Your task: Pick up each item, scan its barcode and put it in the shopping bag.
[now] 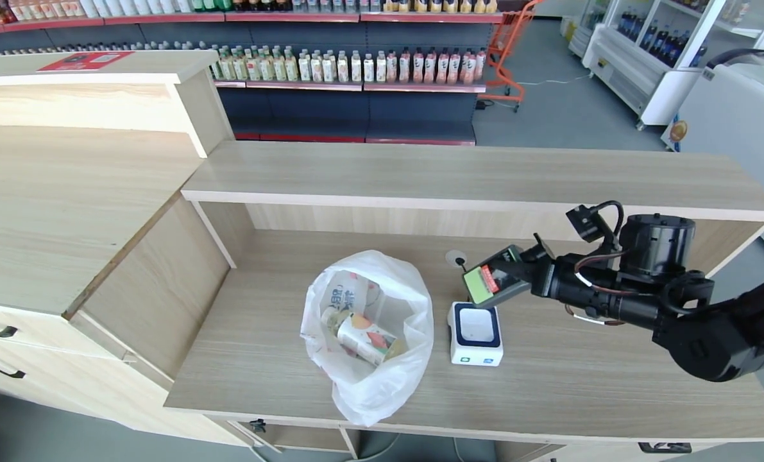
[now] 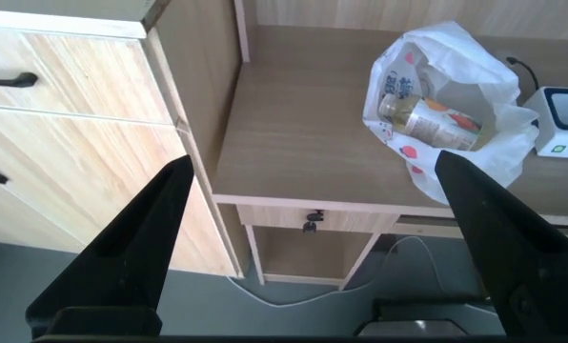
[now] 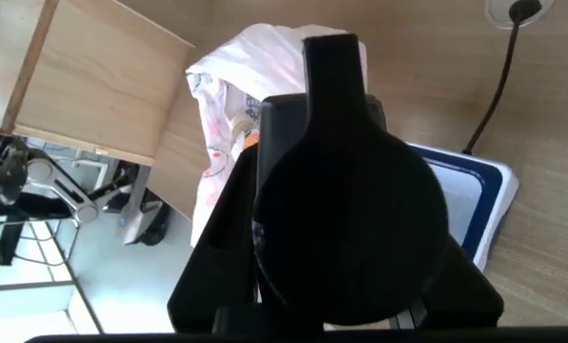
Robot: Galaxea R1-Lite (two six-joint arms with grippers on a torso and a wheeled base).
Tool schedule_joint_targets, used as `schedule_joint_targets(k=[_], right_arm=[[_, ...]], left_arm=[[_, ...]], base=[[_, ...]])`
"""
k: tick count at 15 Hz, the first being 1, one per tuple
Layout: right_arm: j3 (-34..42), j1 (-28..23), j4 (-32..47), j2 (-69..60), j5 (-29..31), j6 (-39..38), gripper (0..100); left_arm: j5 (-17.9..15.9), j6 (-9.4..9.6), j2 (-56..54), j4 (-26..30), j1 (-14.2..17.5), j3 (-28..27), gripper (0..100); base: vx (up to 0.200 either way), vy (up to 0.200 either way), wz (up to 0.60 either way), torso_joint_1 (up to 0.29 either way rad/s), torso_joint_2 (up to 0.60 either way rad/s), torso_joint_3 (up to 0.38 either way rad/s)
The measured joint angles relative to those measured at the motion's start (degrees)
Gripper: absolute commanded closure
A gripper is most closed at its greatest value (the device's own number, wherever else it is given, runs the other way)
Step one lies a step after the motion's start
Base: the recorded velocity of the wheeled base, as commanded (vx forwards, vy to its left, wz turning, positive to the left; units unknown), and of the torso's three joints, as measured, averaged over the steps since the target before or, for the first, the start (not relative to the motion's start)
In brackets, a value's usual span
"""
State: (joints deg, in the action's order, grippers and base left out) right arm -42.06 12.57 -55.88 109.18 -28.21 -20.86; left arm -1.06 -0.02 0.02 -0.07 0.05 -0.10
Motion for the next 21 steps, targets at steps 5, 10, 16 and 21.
schedule_joint_targets(k=[5,10,16,21], right_arm=[[0.7,1.0,0.1,0.6,0.1,11.2,100],[-0.5,6.5,-0.1,7.4,1.3,22.1,100],[-14.4,7.7,2.8,19.0,5.3,36.1,100],[-23.9,11.6,4.7,26.6,5.3,39.9,100]], left_arm=[[0.0,-0.05,0.0,0.0,0.0,0.0,0],[0.0,-0.09,0.0,0.0,0.0,0.0,0],[0.0,-0.09,0.0,0.0,0.0,0.0,0],[0.0,-0.09,0.0,0.0,0.0,0.0,0]], base=[[0.000,0.000,0.00,0.000,0.00,0.000],[0.000,0.000,0.00,0.000,0.00,0.000],[0.000,0.000,0.00,0.000,0.00,0.000],[0.000,0.000,0.00,0.000,0.00,0.000]])
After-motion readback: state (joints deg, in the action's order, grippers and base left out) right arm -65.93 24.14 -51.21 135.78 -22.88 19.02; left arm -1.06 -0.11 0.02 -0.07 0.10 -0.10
